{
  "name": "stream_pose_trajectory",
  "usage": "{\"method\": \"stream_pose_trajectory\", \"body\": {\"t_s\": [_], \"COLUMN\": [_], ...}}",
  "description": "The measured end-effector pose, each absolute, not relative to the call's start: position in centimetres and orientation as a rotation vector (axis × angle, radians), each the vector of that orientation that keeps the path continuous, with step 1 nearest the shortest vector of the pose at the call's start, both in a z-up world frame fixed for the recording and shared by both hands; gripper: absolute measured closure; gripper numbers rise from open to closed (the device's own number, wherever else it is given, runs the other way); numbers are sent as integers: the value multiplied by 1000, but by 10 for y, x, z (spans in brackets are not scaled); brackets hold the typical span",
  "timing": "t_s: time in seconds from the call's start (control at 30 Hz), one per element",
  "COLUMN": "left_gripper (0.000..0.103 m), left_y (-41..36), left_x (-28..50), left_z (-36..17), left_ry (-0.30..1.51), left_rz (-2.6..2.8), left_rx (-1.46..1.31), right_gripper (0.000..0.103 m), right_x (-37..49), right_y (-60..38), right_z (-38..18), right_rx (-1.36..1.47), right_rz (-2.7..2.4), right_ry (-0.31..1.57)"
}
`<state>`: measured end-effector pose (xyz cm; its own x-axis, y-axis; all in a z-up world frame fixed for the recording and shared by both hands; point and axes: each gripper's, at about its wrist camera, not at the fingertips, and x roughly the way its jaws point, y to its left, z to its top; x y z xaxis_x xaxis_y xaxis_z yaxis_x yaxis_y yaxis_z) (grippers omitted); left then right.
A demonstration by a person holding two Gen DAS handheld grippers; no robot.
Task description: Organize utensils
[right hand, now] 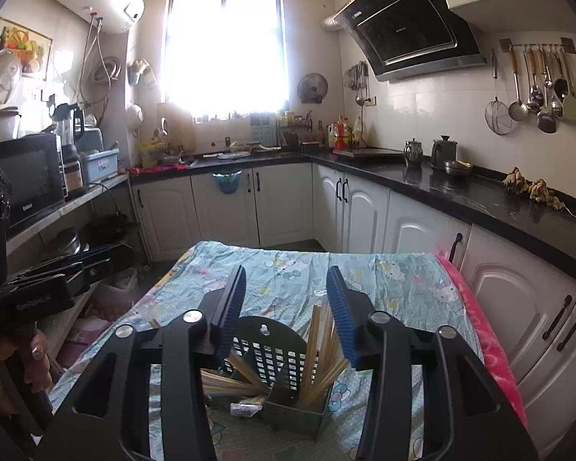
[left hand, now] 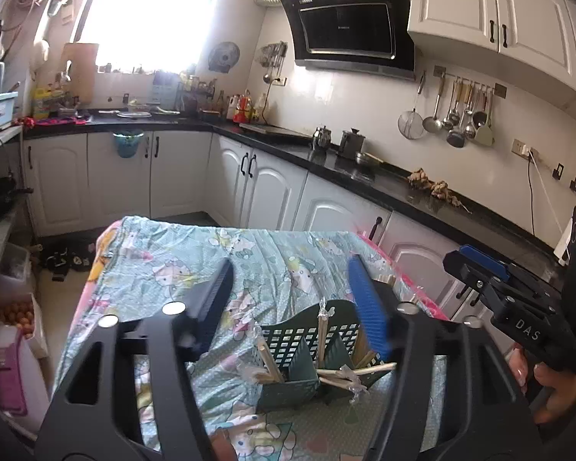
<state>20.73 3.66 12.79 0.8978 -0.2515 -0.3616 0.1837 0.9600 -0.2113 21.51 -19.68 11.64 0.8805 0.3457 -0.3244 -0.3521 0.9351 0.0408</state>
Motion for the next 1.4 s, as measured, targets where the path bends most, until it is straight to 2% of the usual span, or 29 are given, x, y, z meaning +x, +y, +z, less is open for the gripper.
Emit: {"method": "stream_pose_trajectory", "body": {"t_s": [0.1, 0.17, 0.23, 0.37, 0.7, 1.1, 1.4], "left_gripper": [35, 24, 21, 12, 11, 11, 11], "left_y": [42, 44, 47, 50, 56, 55, 45], "left_x": [198, 192, 184, 169, 124, 79, 55], "left_z": [134, 136, 136, 133, 106, 70, 46], "left_ry": [396, 402, 408, 419, 488, 535, 497], "left_rz": [-205, -198, -196, -190, -172, -113, -40], "left_rx": [-171, -174, -178, -176, -208, -212, -154], "right_gripper": [50, 49, 48, 39, 8, 6, 6], "right_x": [205, 197, 190, 174, 117, 70, 60], "right_y": [-199, -200, -202, -204, -212, -190, -184], "right_z": [121, 122, 122, 121, 110, 51, 7], "right_rx": [-16, -13, -7, -1, 20, -52, -100], "right_rz": [366, 363, 363, 366, 344, 342, 306], "right_ry": [322, 313, 315, 311, 313, 432, 411]}}
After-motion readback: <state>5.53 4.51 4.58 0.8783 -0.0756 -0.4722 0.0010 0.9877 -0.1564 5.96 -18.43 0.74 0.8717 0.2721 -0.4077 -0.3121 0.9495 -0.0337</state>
